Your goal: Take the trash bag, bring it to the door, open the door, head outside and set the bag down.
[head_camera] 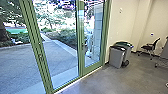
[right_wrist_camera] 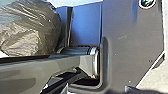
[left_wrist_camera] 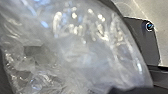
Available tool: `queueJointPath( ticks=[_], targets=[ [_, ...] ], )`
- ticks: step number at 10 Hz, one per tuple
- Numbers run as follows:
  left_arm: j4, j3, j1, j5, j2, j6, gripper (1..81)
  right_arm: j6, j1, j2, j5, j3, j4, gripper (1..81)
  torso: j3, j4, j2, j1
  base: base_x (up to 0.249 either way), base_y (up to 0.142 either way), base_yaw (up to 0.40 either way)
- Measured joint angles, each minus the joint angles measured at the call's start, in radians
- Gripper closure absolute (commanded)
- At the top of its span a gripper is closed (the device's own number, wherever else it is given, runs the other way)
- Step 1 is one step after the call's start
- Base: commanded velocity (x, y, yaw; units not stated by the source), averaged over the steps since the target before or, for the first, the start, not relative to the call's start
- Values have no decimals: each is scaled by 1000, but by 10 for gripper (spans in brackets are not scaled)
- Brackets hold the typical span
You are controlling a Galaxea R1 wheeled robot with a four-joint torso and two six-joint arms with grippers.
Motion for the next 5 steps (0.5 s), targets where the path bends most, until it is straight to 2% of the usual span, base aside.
queueJointPath(
  ticks=[4,5],
  targets=[
    [0,0,0,0,0,0,811,0,0,0,0,0,0,10,0,0,0,0,168,-71,0],
    [0,0,0,0,0,0,811,0,0,0,0,0,0,10,0,0,0,0,163,0,0]
  ],
)
